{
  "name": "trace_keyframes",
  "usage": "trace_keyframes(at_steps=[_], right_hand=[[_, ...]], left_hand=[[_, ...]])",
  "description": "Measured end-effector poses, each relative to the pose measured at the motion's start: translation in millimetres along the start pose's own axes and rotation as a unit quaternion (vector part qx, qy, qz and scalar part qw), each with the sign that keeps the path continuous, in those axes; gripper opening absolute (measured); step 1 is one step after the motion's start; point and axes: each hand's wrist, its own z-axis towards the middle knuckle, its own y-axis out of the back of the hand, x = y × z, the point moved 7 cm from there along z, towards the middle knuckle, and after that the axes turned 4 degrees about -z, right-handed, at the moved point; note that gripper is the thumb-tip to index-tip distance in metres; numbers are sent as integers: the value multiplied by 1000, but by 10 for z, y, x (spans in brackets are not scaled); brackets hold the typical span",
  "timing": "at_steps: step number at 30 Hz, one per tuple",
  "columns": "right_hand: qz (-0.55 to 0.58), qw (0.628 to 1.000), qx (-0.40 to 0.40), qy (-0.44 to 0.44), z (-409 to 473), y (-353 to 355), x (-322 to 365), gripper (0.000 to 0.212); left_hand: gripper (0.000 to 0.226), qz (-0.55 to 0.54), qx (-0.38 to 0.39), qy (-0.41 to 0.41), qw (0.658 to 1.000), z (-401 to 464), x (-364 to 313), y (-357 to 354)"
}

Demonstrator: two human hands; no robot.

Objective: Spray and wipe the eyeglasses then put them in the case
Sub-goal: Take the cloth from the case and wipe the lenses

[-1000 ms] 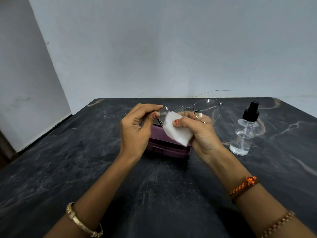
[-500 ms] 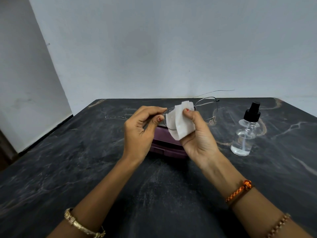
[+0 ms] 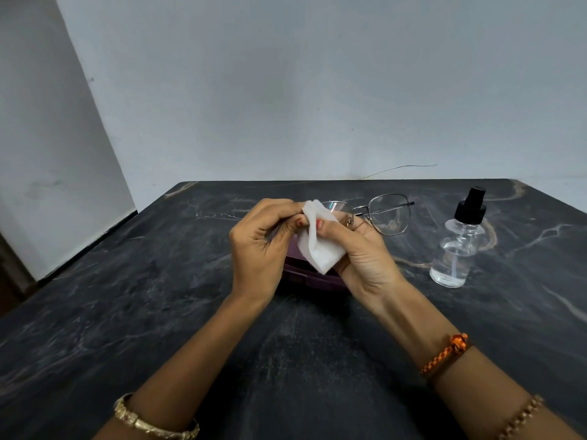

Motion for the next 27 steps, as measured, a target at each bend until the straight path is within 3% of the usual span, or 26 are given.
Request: trace_keyframes(at_steps=[5, 20, 27], right_hand=[[-72, 997, 18, -1, 27, 43, 51, 22], [-137, 990, 17, -4, 105, 214, 146, 17], [-133, 991, 13, -18, 117, 226, 149, 12]], left_hand=[[22, 23, 30, -2, 999, 40, -33, -9], [31, 31, 112, 50, 992, 90, 35, -67], [26, 33, 99, 55, 993, 113, 43, -31]])
